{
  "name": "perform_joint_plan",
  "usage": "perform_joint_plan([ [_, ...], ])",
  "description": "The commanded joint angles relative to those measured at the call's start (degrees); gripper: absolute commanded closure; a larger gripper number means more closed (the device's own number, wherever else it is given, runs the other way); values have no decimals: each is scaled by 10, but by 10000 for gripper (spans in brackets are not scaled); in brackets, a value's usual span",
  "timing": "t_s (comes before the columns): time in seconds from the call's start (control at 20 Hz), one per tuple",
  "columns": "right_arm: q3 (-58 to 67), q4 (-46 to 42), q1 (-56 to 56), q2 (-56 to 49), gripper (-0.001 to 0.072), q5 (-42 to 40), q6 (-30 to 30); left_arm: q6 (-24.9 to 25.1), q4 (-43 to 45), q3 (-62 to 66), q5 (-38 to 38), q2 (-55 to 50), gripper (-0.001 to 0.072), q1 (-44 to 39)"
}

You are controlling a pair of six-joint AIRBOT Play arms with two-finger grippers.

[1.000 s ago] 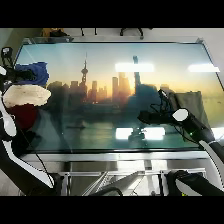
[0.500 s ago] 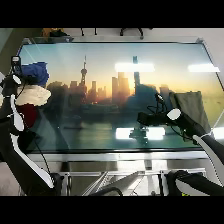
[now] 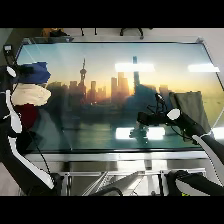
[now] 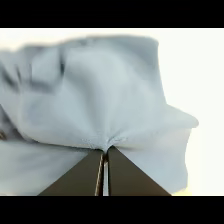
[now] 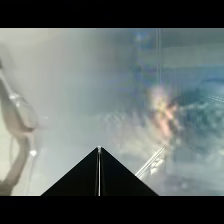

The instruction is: Fold the shirts.

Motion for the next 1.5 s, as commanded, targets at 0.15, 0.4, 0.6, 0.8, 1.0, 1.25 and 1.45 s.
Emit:
perform_joint_plan([
  [0.15, 0, 0, 0, 7, 693, -4, -31, 15, -67, 1, -135, 165, 689, -102],
  [0.4, 17, 0, -14, 72, 693, 46, -60, 8, -159, 0, -368, 260, 689, -210],
  [0.6, 33, 0, -66, 144, 692, 128, -59, -40, -174, -99, -406, 306, 688, -284],
  [0.8, 33, 0, -97, 175, 598, 174, -59, -41, -212, -208, -373, 305, 681, -353],
  [1.0, 33, 0, -97, 168, 277, 180, -60, -44, -206, -225, -358, 304, 26, -372],
  [1.25, 33, 2, -86, 105, 276, 173, -66, -75, -196, -268, -484, 308, 26, -318],
  [1.45, 33, 75, -49, 16, 277, 117, -146, -73, -196, -433, -461, 334, 26, -293],
])
